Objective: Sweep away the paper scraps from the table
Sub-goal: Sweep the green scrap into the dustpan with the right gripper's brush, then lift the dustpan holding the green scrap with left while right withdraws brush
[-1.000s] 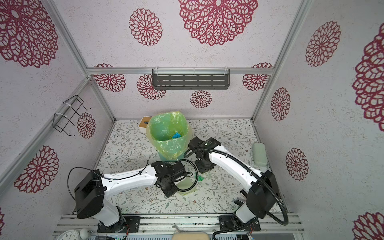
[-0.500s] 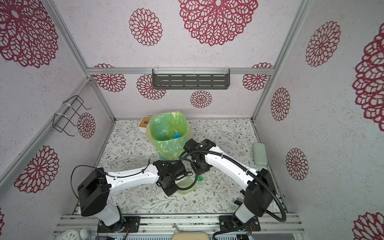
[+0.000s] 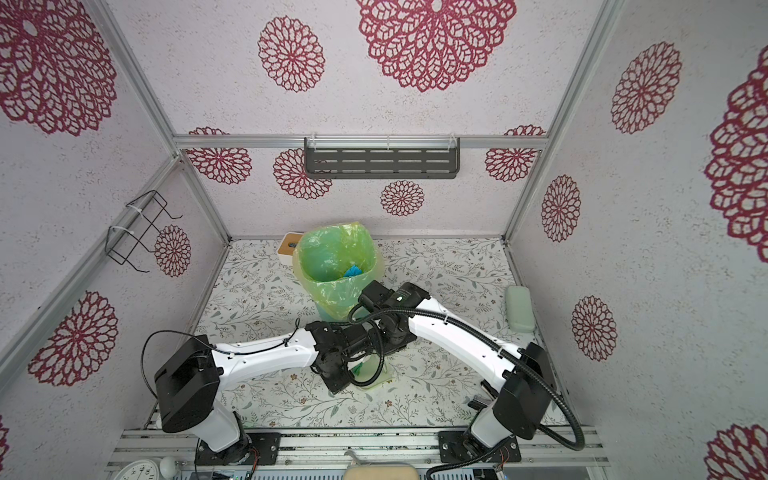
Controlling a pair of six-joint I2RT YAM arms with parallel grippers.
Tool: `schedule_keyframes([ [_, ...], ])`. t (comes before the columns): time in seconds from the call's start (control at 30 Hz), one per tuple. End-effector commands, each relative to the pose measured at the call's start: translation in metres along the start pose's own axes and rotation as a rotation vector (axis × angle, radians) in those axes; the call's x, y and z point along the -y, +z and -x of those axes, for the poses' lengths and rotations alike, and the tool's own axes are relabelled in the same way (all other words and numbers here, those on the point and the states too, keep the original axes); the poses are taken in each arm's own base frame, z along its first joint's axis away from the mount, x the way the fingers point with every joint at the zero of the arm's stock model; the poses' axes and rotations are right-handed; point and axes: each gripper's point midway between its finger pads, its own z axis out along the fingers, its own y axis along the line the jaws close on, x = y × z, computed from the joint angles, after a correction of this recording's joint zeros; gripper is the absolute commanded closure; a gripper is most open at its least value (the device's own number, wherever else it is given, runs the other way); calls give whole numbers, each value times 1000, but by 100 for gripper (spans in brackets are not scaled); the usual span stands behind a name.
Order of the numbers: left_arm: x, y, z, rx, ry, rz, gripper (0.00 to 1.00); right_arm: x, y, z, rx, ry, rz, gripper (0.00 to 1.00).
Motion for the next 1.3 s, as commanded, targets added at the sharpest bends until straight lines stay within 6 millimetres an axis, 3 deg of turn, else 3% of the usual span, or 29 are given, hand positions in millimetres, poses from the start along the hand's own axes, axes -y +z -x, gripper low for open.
schedule_keyframes([
  [0.0,-1,1,9,33,-4,-10,91,-18,-26,-4,49,-16,73,100],
  [0.07,-1,0,10,36,-5,-9,91,1,-27,-9,47,3,9,100],
  [0.3,-3,-7,11,64,-18,2,91,33,-44,-10,109,81,-29,100],
  [0.67,9,-44,8,122,4,50,91,90,-55,-22,202,222,-75,100],
  [0.87,23,-79,11,183,24,69,91,110,-50,-32,232,287,-56,100],
  [1.27,23,-190,14,409,-27,73,91,126,-36,-45,259,360,5,100],
])
